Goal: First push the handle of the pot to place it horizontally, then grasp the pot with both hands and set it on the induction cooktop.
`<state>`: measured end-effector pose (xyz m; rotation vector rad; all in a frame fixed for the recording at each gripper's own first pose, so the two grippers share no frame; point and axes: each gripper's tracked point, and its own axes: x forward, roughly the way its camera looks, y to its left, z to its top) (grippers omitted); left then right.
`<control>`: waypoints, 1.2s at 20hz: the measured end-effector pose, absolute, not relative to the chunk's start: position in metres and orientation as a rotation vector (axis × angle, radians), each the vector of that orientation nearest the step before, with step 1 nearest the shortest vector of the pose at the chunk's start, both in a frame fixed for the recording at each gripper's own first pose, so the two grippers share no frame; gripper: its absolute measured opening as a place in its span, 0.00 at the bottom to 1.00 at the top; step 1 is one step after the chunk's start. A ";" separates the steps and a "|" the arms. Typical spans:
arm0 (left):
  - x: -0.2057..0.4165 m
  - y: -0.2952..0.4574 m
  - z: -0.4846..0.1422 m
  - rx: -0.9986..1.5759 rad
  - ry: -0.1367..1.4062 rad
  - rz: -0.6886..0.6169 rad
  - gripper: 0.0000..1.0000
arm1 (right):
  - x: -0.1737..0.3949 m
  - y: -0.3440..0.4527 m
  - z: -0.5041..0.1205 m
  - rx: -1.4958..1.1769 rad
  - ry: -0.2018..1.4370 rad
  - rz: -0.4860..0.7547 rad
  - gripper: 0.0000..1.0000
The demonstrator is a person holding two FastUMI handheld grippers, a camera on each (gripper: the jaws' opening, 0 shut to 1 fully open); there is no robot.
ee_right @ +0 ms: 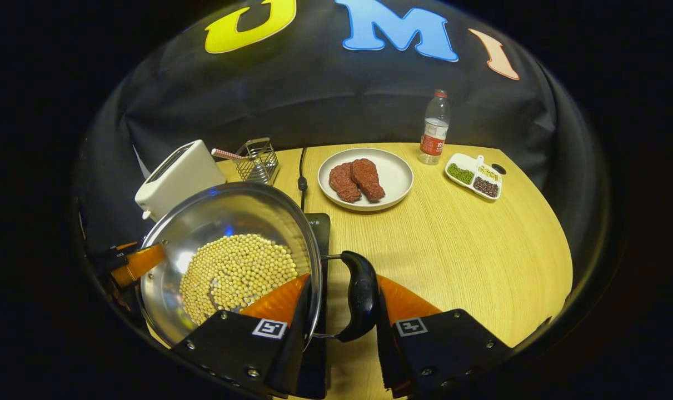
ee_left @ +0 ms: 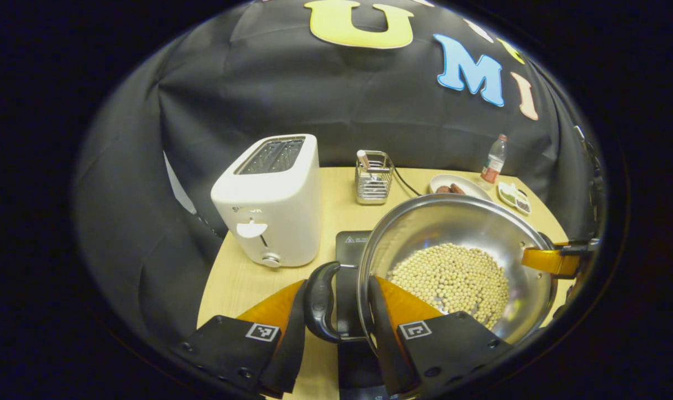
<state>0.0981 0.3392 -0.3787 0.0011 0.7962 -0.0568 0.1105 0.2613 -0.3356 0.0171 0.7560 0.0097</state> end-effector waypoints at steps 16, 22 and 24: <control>0.108 0.357 -0.386 -0.039 0.714 -0.034 0.72 | 0.122 0.274 -0.352 0.041 0.754 0.031 0.57; 0.090 0.375 -0.360 -0.090 0.654 0.040 0.96 | 0.120 0.270 -0.332 0.012 0.692 0.103 0.81; 0.086 0.378 -0.327 -0.036 0.574 0.074 1.00 | 0.114 0.264 -0.316 -0.001 0.644 0.129 0.96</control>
